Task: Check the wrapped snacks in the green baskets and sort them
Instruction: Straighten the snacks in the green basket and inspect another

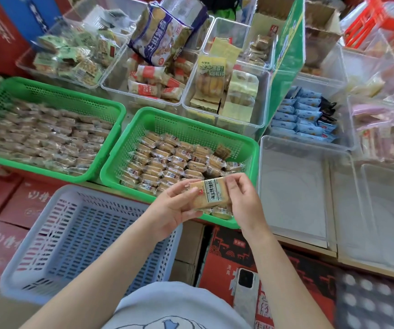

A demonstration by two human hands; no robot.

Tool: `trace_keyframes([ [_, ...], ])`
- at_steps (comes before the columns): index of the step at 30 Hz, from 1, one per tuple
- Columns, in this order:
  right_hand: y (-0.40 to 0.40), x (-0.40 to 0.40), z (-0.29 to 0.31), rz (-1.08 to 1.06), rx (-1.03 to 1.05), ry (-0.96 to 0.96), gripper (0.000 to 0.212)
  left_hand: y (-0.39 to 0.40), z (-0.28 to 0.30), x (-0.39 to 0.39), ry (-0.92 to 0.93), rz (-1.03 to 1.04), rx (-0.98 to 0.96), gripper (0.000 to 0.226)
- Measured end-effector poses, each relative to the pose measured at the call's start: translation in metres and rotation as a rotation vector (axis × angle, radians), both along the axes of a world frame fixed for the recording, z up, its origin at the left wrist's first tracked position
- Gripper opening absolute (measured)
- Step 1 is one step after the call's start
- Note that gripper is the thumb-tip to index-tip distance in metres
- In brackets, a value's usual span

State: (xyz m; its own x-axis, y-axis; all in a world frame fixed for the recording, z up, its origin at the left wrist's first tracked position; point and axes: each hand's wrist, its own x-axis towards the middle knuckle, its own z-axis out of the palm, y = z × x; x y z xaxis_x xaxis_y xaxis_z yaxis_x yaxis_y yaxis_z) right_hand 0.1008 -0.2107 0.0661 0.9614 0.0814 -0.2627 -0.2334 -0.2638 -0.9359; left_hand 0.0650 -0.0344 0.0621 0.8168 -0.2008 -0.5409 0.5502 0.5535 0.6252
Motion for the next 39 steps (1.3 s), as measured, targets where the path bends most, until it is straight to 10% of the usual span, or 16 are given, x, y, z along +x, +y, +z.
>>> trace_keyframes([
  [7,-0.007,-0.006,0.007,-0.056,0.017,0.050,0.029,0.002,0.004,-0.008,0.006,-0.019,-0.116,0.032],
  [14,-0.010,-0.014,0.007,-0.124,0.123,0.160,0.026,0.002,0.007,-0.010,-0.058,0.008,0.191,0.023],
  [25,-0.011,-0.019,0.000,-0.016,-0.337,-0.525,0.019,-0.005,0.001,-0.008,0.108,0.098,0.254,0.015],
  [33,-0.027,-0.014,0.007,-0.212,0.228,0.120,0.026,-0.012,0.010,-0.007,-0.134,0.044,0.191,0.007],
  [39,-0.039,-0.012,-0.001,-0.178,0.541,0.266,0.037,-0.014,0.015,-0.002,-0.206,-0.022,0.286,0.017],
])
